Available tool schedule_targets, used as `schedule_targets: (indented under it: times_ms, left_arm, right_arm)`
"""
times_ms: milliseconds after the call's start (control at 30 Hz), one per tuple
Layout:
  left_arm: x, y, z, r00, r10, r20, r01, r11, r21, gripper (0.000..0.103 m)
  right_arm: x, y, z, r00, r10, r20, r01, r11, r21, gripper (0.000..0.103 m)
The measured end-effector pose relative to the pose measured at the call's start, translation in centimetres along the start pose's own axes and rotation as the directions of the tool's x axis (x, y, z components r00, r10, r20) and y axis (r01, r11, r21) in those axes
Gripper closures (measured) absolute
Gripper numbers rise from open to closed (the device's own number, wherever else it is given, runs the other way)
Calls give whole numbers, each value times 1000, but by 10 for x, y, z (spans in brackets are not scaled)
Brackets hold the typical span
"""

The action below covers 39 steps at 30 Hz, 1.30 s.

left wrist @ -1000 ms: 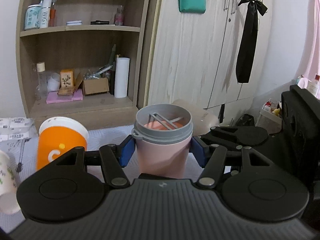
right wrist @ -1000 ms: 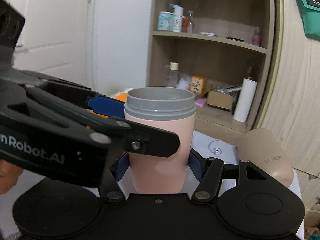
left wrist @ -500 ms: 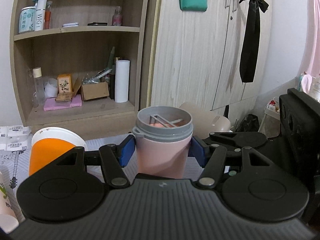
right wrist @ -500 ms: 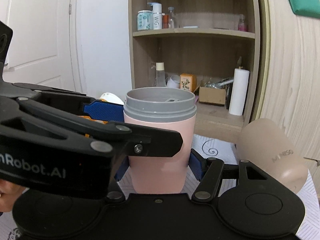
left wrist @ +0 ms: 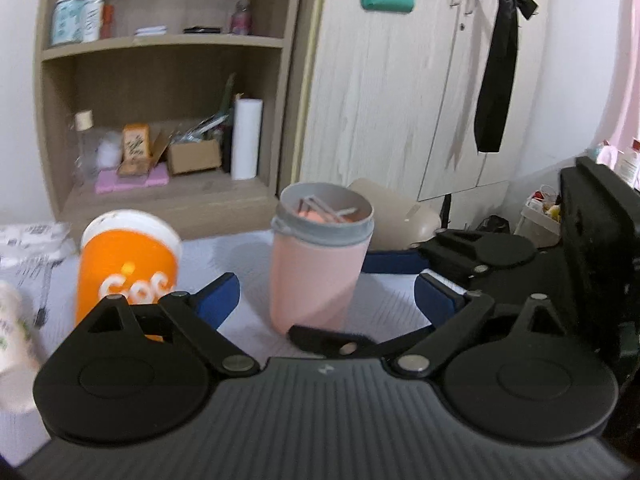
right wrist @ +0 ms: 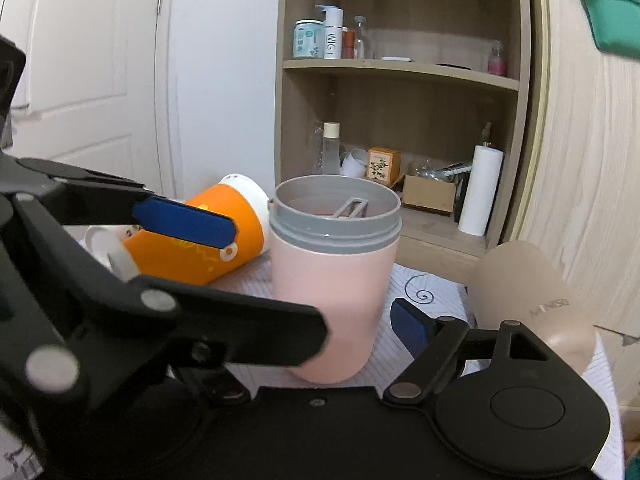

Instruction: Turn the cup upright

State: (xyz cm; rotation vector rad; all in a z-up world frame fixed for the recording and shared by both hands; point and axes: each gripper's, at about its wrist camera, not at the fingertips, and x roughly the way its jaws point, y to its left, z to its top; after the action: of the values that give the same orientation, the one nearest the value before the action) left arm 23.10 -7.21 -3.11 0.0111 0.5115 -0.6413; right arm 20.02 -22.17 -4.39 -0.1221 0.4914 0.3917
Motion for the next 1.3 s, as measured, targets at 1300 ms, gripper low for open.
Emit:
schedule_targets:
  times_ms: [1300]
  left_arm:
    - [-187, -71, -46, 939, 327, 109, -325, 945, -42, 0]
  right_arm:
    - [-177, 76, -9, 972, -231, 49, 229, 972, 47, 10]
